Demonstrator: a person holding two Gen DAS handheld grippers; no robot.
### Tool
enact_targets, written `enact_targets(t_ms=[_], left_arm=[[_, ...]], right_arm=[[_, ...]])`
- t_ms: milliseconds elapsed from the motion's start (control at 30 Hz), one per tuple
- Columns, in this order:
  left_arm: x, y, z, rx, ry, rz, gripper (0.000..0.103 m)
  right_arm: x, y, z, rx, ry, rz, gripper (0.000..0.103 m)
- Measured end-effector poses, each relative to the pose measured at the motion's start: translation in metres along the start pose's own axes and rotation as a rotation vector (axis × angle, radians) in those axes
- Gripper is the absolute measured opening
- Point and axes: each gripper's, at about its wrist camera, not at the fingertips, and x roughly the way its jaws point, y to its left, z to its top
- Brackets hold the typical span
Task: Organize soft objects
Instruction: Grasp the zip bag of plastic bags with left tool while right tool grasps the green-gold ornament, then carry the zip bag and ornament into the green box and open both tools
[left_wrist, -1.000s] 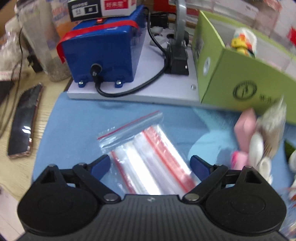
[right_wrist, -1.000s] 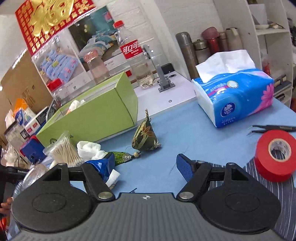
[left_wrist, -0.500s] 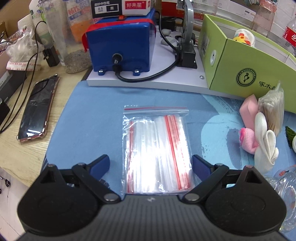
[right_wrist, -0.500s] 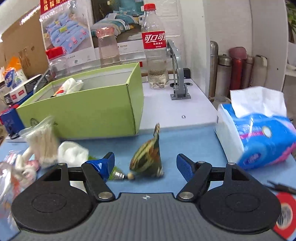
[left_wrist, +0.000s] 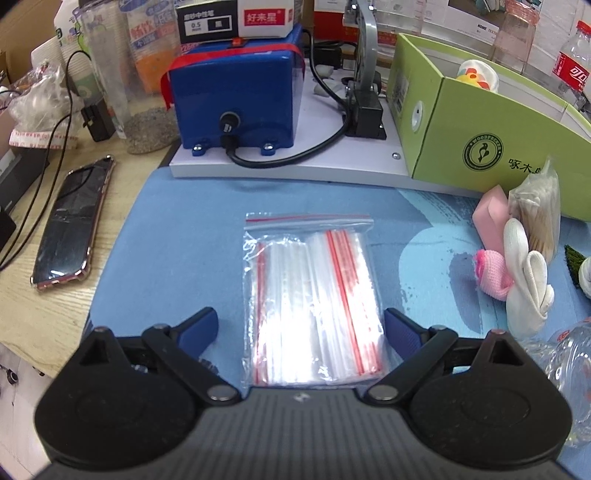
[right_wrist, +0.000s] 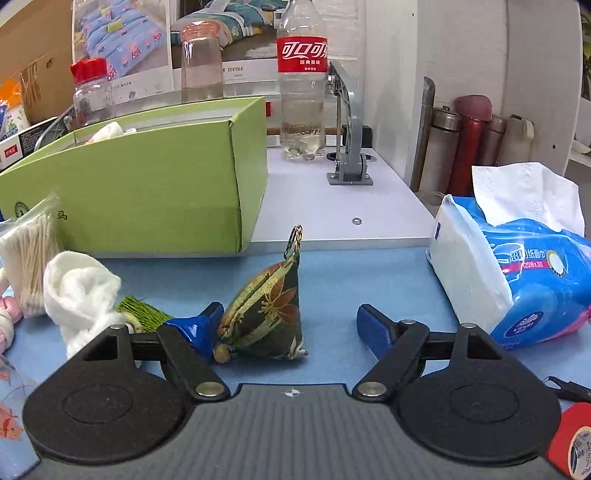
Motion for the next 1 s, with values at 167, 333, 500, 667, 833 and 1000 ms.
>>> enact_targets(t_ms=[167, 333, 500, 667, 833, 1000], left_arm=[[0.0, 0.0, 0.001, -0.002, 0.003, 0.003, 0.094], [0.0, 0.0, -0.001, 0.003, -0.005, 0.0, 0.094], [-0.001, 0.001, -0.001, 0.003, -0.008, -0.001, 0.094], [-0.01, 0.004, 0.0, 0.008, -0.032, -0.005, 0.051], [-0.018, 0.022, 0.002, -0.05, -0.016, -0.035, 0.029], [-0.046, 0.038, 0.009, -0.1, -0.055, -0.115, 0.028]], right_arm=[[0.001, 0.001, 0.0, 0.004, 0.0, -0.005, 0.068], [0.001, 0.002, -0.001, 0.005, 0.0, -0.002, 0.069], [-0.001, -0.001, -0.002, 0.016, -0.009, 0.017, 0.061], [-0.014, -0.013, -0.004, 0.078, -0.015, 0.129, 0.018], [-0.046, -0.019, -0.007, 0.083, -0.077, 0.147, 0.018], [-0.085, -0.024, 0.006, 0.125, -0.193, 0.191, 0.018]])
